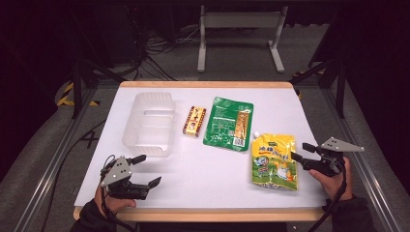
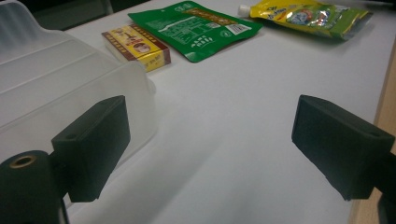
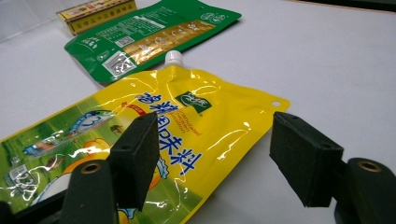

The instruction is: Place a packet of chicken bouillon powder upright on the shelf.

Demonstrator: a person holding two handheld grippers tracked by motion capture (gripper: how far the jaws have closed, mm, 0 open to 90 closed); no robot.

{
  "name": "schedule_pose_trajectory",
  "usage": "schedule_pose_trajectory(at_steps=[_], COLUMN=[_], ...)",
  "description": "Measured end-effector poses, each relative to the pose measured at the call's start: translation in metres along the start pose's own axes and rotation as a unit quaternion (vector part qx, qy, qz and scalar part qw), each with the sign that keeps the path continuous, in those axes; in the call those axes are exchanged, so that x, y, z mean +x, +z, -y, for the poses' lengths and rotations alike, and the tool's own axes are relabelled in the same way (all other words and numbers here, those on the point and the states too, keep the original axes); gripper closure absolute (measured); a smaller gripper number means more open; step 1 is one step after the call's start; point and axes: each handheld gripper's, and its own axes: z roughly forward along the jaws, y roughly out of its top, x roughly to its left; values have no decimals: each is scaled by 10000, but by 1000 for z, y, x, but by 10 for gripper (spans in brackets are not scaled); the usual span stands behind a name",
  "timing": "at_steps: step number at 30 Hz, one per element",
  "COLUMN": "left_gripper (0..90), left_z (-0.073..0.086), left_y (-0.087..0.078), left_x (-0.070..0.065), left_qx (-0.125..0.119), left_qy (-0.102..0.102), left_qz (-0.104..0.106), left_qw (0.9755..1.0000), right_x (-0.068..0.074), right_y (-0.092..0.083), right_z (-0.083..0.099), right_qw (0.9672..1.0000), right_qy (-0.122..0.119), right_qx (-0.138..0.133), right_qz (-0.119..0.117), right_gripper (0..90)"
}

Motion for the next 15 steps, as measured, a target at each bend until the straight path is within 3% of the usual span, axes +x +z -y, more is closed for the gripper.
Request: schedule_pose_trajectory(at_steps=[10,15], left_gripper=[150,167], left_z=[-1,-2], left_y=[9,13], left_x=[-11,-14], left_qx=[170,264], left_qy=[172,240], left_qz=[265,300], left_qw=[9994,9989], right_x=[-1,1], right_y=[2,5], right_z=[1,0], right_qw=[9998,9997], right_qy=[104,104], right_qx=[85,140], right_qz=[-136,-199], right_gripper=[315,300])
